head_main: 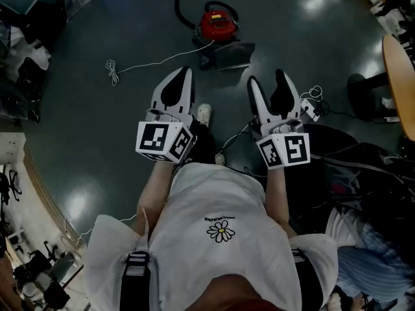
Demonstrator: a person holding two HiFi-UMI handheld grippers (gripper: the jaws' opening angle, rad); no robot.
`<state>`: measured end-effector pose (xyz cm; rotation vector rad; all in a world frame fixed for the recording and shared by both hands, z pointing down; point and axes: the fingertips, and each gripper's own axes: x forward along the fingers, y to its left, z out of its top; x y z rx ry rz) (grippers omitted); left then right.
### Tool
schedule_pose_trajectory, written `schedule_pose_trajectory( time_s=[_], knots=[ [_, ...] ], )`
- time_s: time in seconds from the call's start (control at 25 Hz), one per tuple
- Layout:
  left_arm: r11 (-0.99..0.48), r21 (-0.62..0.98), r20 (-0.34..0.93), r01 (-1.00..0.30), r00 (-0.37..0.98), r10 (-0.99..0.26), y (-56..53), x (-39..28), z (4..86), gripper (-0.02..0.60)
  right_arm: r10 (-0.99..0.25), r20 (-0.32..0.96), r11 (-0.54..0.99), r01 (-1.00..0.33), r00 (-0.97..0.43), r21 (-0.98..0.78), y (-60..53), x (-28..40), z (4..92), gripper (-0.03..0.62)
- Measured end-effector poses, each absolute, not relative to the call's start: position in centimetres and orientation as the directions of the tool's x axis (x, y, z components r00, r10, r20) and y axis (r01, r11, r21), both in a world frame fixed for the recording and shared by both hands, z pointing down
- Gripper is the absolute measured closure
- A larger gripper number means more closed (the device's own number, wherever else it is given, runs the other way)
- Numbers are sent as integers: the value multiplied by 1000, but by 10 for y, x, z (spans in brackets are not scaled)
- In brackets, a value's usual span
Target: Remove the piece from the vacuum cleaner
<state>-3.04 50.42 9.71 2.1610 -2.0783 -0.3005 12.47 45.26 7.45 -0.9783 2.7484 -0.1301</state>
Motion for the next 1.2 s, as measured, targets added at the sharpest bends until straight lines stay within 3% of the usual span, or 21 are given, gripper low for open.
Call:
schedule_pose_trajectory(
  time_s=[0.32, 0.52, 0.76, 1.2],
  knots=[
    [-99, 185, -79, -978, 85, -993, 388, -69, 103, 575, -635, -169, 770, -600, -754, -216, 342, 82, 90, 316],
    [-105, 217, -78, -970, 90, -993, 312, -131, 106, 575, -548, -133, 806, -479, -826, -349, 275, 17, 87, 318],
    [-125, 233, -43, -964, 118, -992, 220, -205, 106, 575, -612, -114, 756, -537, -783, -374, 193, -41, 74, 318],
    [-106, 205, 70, -973, 123, -990, 100, -209, 140, 575, -705, -5, 601, -593, -709, -536, 62, -6, 128, 319]
  ],
)
